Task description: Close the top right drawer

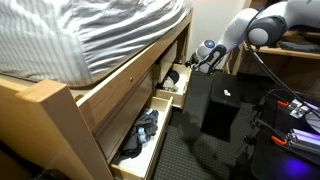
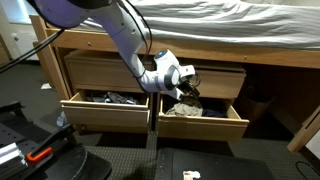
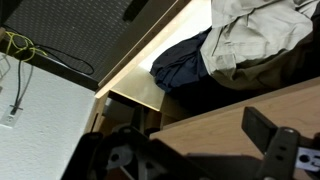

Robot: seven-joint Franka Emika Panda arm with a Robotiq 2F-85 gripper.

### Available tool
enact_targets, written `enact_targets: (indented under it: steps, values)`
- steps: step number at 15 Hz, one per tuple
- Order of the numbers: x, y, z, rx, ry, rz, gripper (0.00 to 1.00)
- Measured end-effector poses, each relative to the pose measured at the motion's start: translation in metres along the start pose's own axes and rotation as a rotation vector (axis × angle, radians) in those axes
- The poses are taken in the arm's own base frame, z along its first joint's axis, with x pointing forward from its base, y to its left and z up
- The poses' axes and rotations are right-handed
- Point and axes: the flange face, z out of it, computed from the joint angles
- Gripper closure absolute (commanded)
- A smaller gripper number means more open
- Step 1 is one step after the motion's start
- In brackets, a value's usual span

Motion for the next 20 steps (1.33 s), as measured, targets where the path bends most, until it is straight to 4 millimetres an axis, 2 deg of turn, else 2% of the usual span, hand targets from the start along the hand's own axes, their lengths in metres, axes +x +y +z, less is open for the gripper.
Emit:
enact_targets:
  steps: [2, 5, 7, 10, 13, 17, 20]
  values:
    - [-0.001, 0.02, 0.004, -0.006, 0.0, 0.01, 0.0]
    - [0.0, -0.001, 0.001, 0.021, 0.004, -0.008, 0.0]
    - [-0.007, -0.016, -0.002, 0.114, 0.029, -0.075, 0.0]
    - [-0.017, -0.02, -0.006, 0.23, 0.085, -0.19, 0.0]
    - [-0.021, -0.034, -0.016, 0.337, 0.134, -0.312, 0.0]
    - [-0.018, -0.028, -0.02, 0.373, 0.166, -0.345, 0.0]
    - [-0.019, -0.032, -0.021, 0.378, 0.166, -0.346, 0.0]
